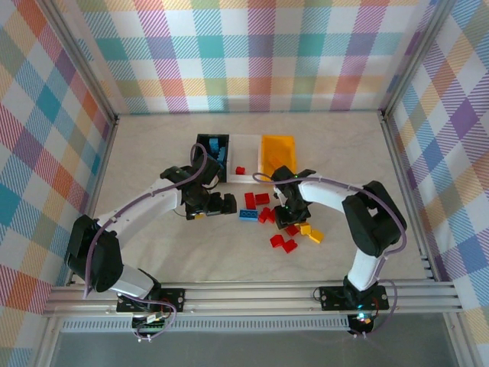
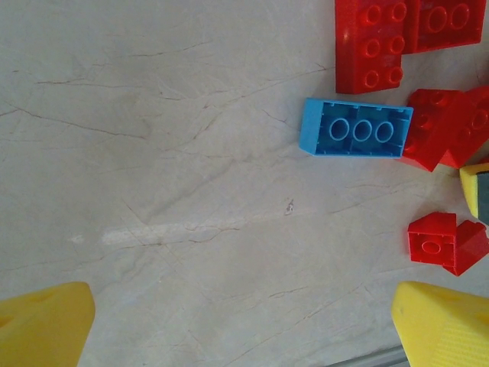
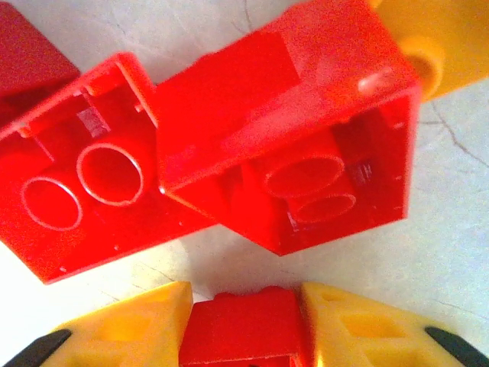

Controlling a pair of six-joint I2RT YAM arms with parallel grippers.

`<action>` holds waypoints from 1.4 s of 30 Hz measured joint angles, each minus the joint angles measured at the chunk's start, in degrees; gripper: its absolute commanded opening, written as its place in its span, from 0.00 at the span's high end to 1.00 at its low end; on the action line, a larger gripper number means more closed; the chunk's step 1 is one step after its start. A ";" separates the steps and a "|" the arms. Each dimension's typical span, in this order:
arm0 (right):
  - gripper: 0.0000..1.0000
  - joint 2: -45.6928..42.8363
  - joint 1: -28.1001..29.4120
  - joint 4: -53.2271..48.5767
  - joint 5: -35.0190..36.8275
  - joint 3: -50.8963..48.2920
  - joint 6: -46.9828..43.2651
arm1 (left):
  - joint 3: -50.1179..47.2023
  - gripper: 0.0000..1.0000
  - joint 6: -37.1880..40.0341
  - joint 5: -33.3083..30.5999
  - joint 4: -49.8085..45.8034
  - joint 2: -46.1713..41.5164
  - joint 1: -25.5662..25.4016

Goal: Sort the legos into containers by color

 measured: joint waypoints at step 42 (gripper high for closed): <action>0.44 42.91 -1.92 -18.91 -5.90 84.87 -2.49 | -3.78 0.00 5.81 0.50 -1.16 -4.37 0.57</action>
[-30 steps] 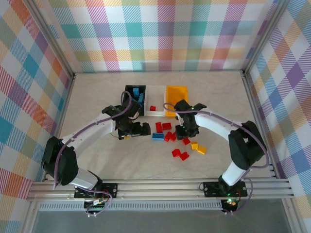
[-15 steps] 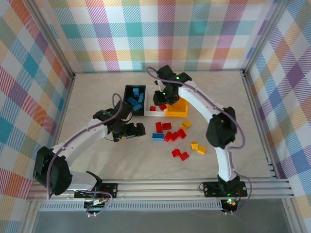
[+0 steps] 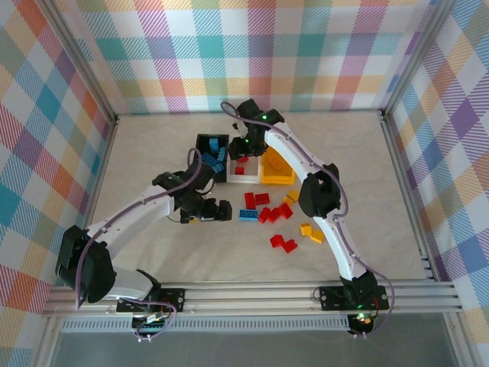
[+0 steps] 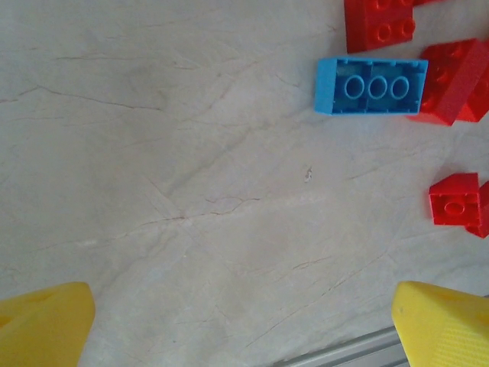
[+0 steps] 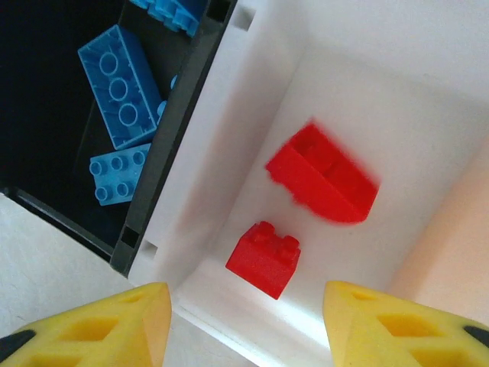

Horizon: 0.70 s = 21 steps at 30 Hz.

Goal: Sort the legos into containers by color

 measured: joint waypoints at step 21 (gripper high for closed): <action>0.42 -47.23 -5.75 3.69 -1.31 -51.19 5.64 | 12.26 0.02 5.25 3.17 13.31 27.41 -4.55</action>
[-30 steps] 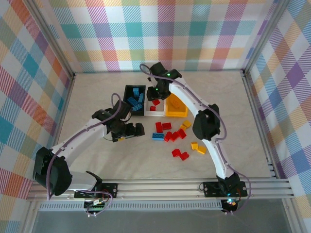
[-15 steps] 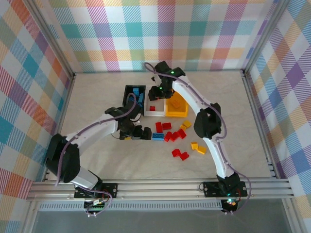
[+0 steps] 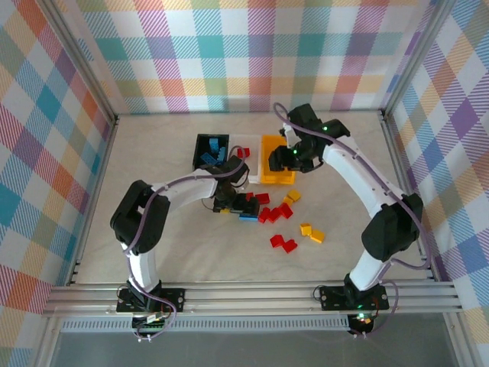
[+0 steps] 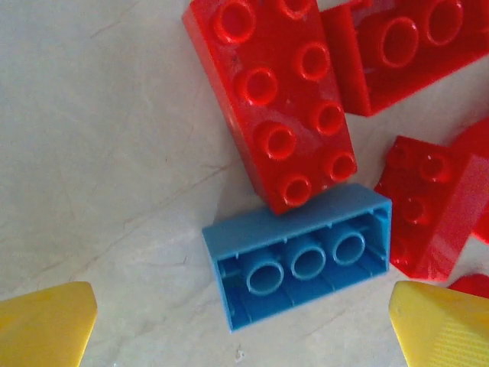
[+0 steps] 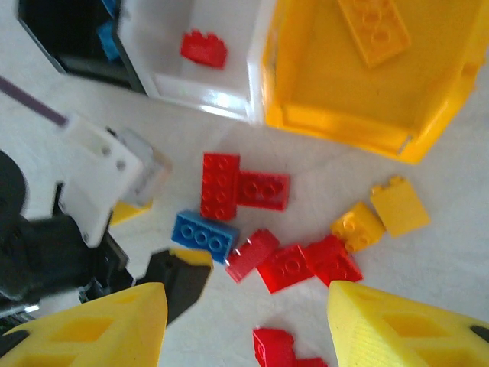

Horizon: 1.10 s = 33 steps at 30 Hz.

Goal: Sort the legos into containers by color

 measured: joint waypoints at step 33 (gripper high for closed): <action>0.42 -3.37 0.15 3.30 -2.14 -11.04 2.38 | 6.62 0.07 -4.15 -3.54 -0.68 6.80 -2.51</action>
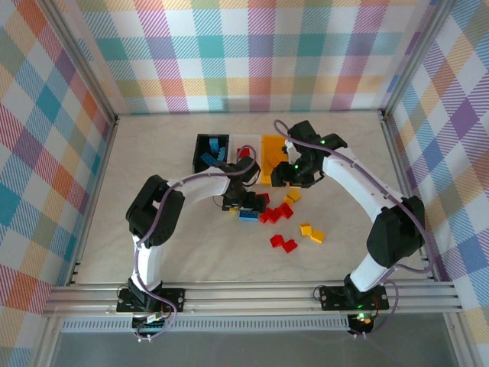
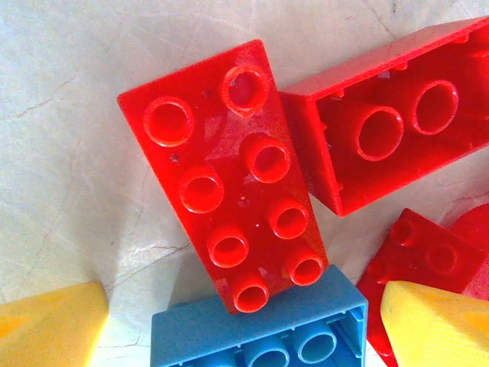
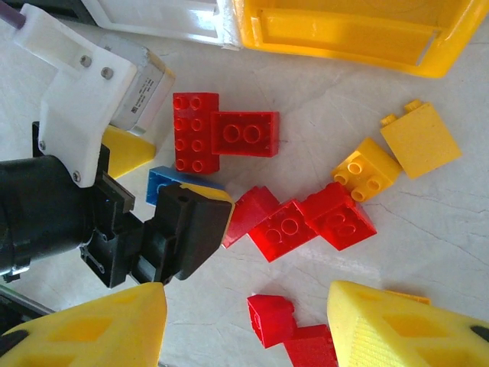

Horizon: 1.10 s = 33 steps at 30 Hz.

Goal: Sort the legos into containers by color

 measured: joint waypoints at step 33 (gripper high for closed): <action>0.42 -0.85 -0.02 2.73 -1.77 -3.21 2.36 | -4.61 0.34 -0.15 -7.48 -4.00 -3.28 0.07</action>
